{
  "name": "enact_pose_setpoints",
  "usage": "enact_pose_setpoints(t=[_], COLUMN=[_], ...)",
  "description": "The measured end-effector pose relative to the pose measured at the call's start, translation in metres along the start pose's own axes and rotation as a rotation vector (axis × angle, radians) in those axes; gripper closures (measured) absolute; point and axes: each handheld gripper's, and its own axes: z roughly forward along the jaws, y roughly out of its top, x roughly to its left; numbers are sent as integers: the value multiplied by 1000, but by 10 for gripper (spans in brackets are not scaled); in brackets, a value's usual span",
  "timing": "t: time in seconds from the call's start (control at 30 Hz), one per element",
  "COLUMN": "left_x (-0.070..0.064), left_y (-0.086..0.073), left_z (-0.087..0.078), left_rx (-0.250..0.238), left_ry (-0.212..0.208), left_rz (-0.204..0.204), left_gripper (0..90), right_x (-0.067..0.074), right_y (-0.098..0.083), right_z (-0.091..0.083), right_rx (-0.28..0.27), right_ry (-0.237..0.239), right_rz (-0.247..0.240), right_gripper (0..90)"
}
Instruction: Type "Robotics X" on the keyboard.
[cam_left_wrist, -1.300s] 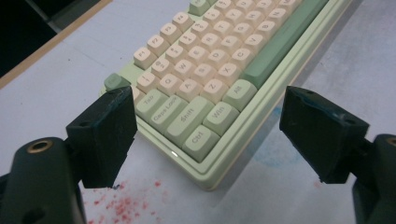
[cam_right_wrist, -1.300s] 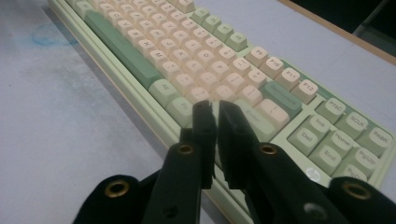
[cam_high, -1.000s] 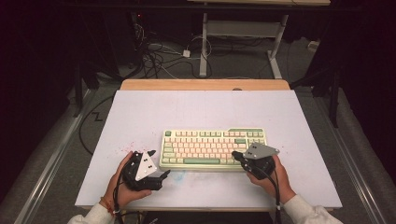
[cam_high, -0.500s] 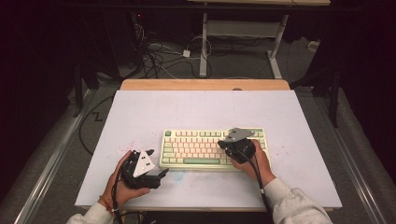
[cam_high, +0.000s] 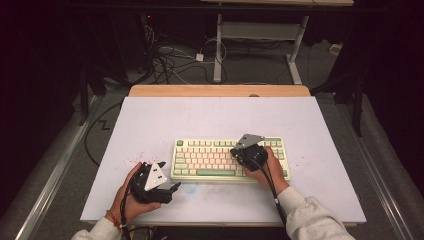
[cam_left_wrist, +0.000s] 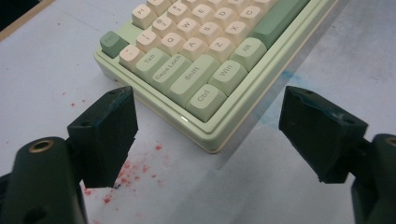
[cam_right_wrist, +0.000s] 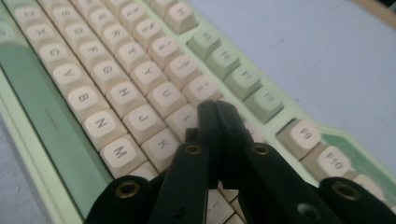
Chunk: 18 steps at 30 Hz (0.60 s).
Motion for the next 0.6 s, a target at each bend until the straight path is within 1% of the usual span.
enact_pose_setpoints(t=[0.03,0.07,0.1,0.23,0.3,0.47,0.53,0.6], left_x=[0,0,0,0,0,2,3,3], left_y=[0,0,0,1,1,2,1,1], left_z=[1,1,1,0,0,0,-1,0], left_rx=[3,4,4,5,4,12,10,12], left_ry=[-1,-3,-2,3,7,22,18,21], left_rz=[2,3,4,5,3,7,-1,-3], left_gripper=[182,182,182,182,182,185,185,185], right_x=[1,2,3,3,3,1,1,1], right_y=[0,2,2,2,1,-1,-2,-2], right_z=[1,-1,-2,-17,-23,-36,-39,-42], right_rx=[4,22,19,-69,-88,-129,-152,-163], right_ry=[7,7,0,3,-3,-6,-3,-8], right_rz=[-9,-21,-22,9,-1,5,20,16], right_gripper=[900,900,900,890,875,821,792,757])
